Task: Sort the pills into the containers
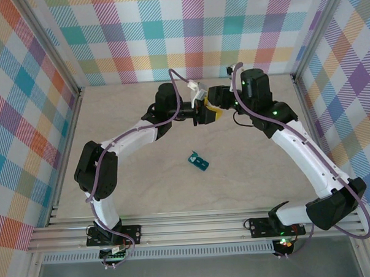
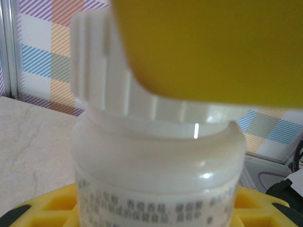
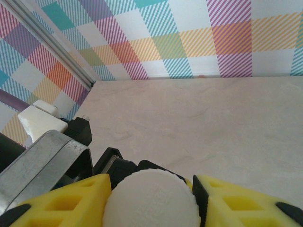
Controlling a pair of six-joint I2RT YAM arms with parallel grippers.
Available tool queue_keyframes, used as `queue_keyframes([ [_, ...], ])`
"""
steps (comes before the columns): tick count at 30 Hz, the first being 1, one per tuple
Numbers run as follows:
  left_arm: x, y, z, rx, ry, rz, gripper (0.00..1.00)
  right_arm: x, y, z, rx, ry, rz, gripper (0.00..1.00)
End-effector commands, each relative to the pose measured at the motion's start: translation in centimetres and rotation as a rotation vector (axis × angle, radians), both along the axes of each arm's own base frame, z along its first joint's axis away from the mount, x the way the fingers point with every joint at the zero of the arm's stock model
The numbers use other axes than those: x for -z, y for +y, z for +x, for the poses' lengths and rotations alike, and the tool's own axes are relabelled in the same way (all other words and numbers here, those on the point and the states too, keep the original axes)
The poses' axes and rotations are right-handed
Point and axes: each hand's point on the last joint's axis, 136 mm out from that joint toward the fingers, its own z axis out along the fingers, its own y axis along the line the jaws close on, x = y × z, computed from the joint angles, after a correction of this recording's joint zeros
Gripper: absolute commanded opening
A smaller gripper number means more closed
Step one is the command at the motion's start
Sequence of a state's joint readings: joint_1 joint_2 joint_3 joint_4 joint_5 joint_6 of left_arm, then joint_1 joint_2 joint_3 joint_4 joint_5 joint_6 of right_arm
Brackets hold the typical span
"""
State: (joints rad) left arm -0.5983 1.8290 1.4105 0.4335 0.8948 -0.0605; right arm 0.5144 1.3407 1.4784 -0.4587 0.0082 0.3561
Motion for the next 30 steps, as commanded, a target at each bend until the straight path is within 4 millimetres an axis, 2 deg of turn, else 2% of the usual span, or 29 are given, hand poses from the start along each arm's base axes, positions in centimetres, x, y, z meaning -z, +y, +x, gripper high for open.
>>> queue_keyframes([
  [1, -3.1, 0.8, 1.0, -0.048, -0.081, -0.065, 0.0, 1.4, 0.2, -1.4, -0.04, 0.072, -0.069, 0.54],
  [8, -2.7, 1.0, 1.3, -0.053, -0.077, -0.06, 0.0, -0.1, -0.5, -2.1, -0.036, 0.041, -0.08, 0.68],
  [13, -2.7, 1.0, 1.3, -0.046, -0.076, -0.058, 0.0, -0.7, -1.4, -3.5, -0.051, 0.016, -0.108, 0.78],
  [18, -2.6, 1.1, 1.3, -0.039, -0.074, -0.052, 0.0, -1.8, -3.4, -4.4, -0.055, -0.036, -0.084, 0.83],
  [20, -2.6, 1.1, 1.2, -0.035, -0.072, -0.051, 0.0, -2.6, -4.2, -4.0, -0.041, -0.048, -0.034, 0.83],
  [23, -2.6, 1.0, 1.2, -0.027, -0.069, -0.051, 0.0, -3.5, -4.5, -2.9, -0.051, -0.023, 0.055, 0.84],
  [30, -2.5, 0.9, 1.0, -0.012, -0.062, -0.047, 0.0, -4.4, -2.4, -0.6, -0.137, 0.05, 0.173, 0.83],
])
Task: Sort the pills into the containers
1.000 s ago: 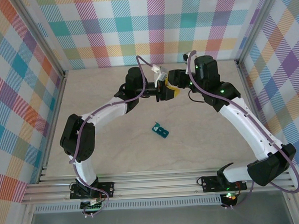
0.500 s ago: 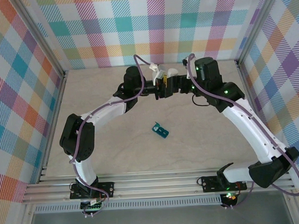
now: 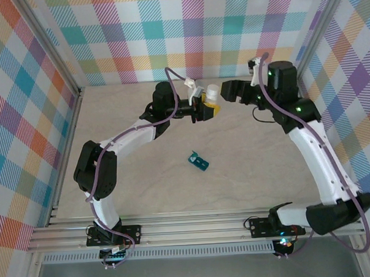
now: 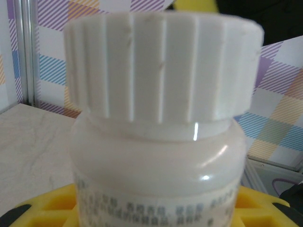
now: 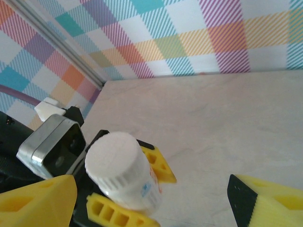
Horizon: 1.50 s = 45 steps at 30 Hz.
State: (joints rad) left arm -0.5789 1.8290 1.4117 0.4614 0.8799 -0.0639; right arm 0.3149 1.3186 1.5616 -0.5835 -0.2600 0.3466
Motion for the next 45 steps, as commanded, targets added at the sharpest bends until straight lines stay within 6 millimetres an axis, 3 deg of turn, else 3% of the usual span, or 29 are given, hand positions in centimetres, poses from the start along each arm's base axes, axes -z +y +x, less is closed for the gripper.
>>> queue_keyframes([
  [1, -2.0, 0.2, -0.1, 0.026, -0.042, -0.03, 0.0, -2.0, 2.0, 0.1, -0.097, 0.001, 0.091, 0.83],
  [9, -1.9, 0.0, -0.2, 0.047, -0.038, -0.028, 0.0, -1.2, 3.4, 1.2, -0.184, -0.003, 0.052, 0.82],
  [29, -1.9, 0.0, -0.3, 0.057, -0.037, -0.026, 0.0, 0.2, 4.9, 0.5, -0.298, 0.036, 0.063, 0.67],
  [41, -1.9, 0.0, -0.6, 0.069, -0.04, -0.017, 0.0, 1.3, 4.9, 0.2, -0.333, 0.033, -0.01, 0.39],
  [45, -1.8, 0.0, -0.7, 0.082, -0.038, -0.004, 0.0, 1.6, 4.3, 0.0, -0.336, -0.001, -0.078, 0.36],
])
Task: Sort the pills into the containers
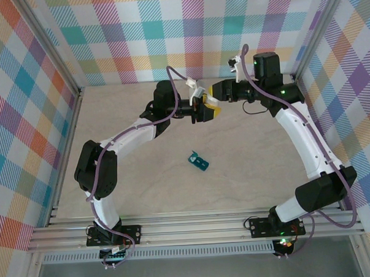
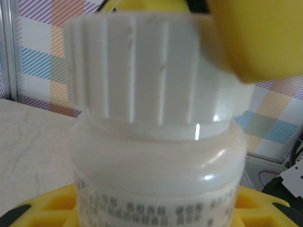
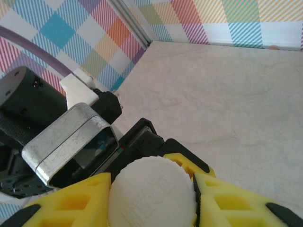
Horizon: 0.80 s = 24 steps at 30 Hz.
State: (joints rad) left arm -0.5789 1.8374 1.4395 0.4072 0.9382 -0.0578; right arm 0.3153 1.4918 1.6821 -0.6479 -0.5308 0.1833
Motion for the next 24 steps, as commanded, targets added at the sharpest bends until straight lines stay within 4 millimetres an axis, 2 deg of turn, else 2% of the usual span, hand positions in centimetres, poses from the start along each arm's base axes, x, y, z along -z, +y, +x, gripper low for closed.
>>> queue_keyframes([
  [1, -2.0, 0.2, 0.0, 0.028, -0.064, -0.02, 0.0, 0.0, -0.3, -0.6, -0.035, -0.053, -0.073, 0.35],
  [6, -1.9, 0.2, -0.2, 0.035, -0.068, -0.012, 0.0, 0.4, -0.7, -1.0, -0.051, -0.078, -0.131, 0.33],
  [12, -2.0, 0.3, -0.3, 0.036, -0.067, -0.013, 0.0, 1.8, -0.5, -1.3, -0.04, -0.03, -0.107, 0.33],
  [19, -2.0, 0.3, -0.3, 0.03, -0.071, -0.011, 0.0, 3.2, -0.4, -1.4, 0.09, 0.043, -0.134, 0.33],
  [24, -2.0, 0.4, -0.2, 0.017, -0.073, -0.009, 0.0, 5.6, -0.6, -1.9, 0.189, 0.138, -0.208, 0.31],
])
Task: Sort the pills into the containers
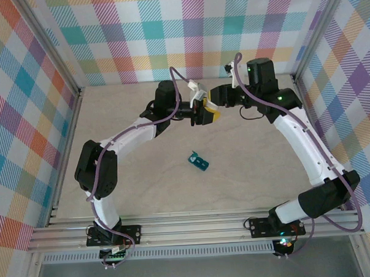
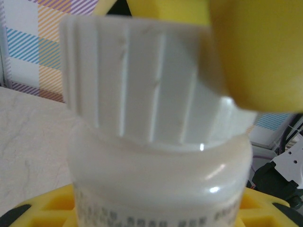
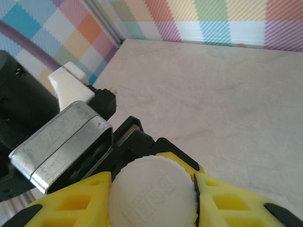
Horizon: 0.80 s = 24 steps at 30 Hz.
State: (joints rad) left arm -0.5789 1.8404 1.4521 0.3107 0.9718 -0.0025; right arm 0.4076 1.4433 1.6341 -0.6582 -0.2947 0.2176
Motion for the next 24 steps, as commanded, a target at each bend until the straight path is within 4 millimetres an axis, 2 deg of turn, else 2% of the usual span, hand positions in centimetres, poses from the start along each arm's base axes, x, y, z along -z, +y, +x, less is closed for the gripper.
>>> queue_keyframes([
  [1, -3.3, 0.4, 0.5, -0.021, -0.096, -0.057, 0.0, 4.7, -0.7, -1.6, 0.087, 0.155, -0.111, 0.3],
  [5, -3.3, 0.5, 0.6, -0.029, -0.097, -0.056, 0.0, 5.9, -1.4, -1.8, 0.187, 0.158, -0.157, 0.31],
  [12, -3.1, 0.4, 0.9, -0.036, -0.092, -0.052, 0.0, 5.6, -1.7, -1.8, 0.219, 0.132, -0.172, 0.35],
  [16, -3.1, 0.4, 1.0, -0.038, -0.091, -0.051, 0.0, 5.1, -1.6, -1.7, 0.22, 0.121, -0.164, 0.4],
  [24, -2.7, 0.2, 1.2, -0.038, -0.082, -0.045, 0.0, 2.8, -1.4, -1.4, 0.216, 0.078, -0.139, 0.48],
])
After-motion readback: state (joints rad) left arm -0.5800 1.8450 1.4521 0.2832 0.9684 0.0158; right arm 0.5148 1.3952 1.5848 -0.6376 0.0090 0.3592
